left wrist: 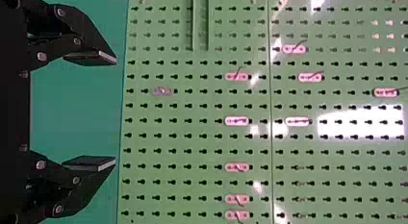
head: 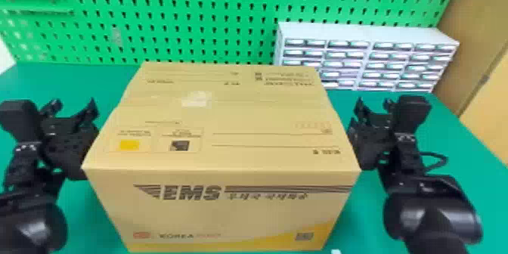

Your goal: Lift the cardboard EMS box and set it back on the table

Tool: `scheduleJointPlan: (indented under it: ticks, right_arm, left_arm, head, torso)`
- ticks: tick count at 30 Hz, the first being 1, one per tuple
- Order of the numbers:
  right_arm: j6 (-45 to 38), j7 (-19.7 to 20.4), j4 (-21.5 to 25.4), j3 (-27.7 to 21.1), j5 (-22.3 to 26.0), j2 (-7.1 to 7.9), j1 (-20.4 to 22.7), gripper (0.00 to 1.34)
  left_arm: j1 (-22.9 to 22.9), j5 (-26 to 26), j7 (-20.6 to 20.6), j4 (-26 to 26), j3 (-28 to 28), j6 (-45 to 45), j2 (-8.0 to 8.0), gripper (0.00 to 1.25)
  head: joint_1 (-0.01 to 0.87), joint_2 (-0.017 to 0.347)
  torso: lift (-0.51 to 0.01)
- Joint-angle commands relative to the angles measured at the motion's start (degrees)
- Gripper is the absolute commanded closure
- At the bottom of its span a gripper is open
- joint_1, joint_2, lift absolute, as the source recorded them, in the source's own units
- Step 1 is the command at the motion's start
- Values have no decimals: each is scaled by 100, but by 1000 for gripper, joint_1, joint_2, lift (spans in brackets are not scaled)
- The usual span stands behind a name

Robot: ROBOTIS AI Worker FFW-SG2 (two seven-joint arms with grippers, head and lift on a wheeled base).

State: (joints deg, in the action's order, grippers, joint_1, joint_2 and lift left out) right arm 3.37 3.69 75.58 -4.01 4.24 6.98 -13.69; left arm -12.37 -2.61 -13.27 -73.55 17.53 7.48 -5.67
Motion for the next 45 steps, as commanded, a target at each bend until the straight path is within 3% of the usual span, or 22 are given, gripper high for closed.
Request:
scheduleJointPlan:
  ticks: [1, 11, 45]
  right_arm:
    - [-38, 0, 141, -179, -2, 58, 129, 599]
    - [-117, -8, 343, -504, -46, 67, 331, 599]
    - [-117, -8, 405, -495, -143, 6, 244, 564]
  left_arm:
    - [24, 15, -27, -45, 171, 26, -5, 509]
    - [86, 41, -27, -124, 356, 26, -5, 509]
    - [77, 76, -27, -124, 321, 61, 4, 496]
  head:
    - [678, -15]
    - [678, -15]
    - [678, -15]
  torso:
    - [-92]
    - [-92]
    - [-92]
